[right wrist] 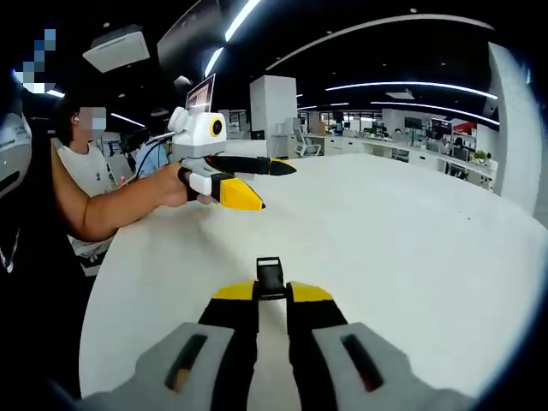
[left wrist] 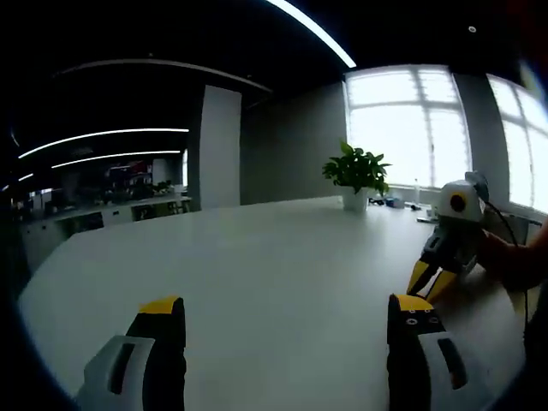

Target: Snap the two parts of the plastic buckle together until the buckle closes and remains connected.

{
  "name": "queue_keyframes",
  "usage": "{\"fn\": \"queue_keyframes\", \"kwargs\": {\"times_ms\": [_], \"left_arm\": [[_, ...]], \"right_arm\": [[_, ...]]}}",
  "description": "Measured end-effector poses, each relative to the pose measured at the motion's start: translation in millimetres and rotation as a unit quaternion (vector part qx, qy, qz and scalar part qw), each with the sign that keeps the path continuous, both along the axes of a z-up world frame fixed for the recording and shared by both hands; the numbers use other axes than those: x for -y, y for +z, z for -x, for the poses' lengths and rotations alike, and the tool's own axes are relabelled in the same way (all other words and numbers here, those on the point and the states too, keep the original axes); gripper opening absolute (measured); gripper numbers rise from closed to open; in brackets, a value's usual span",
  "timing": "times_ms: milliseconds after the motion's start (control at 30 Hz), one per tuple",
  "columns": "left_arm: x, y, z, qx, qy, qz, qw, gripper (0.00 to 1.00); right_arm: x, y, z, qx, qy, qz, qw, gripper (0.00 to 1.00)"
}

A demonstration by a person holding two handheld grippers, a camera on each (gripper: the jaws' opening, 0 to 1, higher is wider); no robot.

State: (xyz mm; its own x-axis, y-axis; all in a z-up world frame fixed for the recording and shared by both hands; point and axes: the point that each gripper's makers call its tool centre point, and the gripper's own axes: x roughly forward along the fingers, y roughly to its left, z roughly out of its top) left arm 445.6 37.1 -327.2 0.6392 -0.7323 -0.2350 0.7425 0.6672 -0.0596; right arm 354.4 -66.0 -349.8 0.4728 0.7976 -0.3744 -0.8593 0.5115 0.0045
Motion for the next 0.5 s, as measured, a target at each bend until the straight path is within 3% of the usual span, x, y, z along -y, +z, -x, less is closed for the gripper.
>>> {"fn": "queue_keyframes", "kwargs": {"times_ms": [300,500], "left_arm": [[-13,-5.8,-10.0,0.002,0.035,-0.019,0.9992,1.0],[-14,-7.4,-10.2,-0.002,0.038,-0.02,0.9991,1.0]], "right_arm": [[16,4.1,-14,0.007,-0.058,-0.002,0.9983,0.1],[21,5.0,-18,0.007,-0.073,-0.004,0.9973,0.1]]}}
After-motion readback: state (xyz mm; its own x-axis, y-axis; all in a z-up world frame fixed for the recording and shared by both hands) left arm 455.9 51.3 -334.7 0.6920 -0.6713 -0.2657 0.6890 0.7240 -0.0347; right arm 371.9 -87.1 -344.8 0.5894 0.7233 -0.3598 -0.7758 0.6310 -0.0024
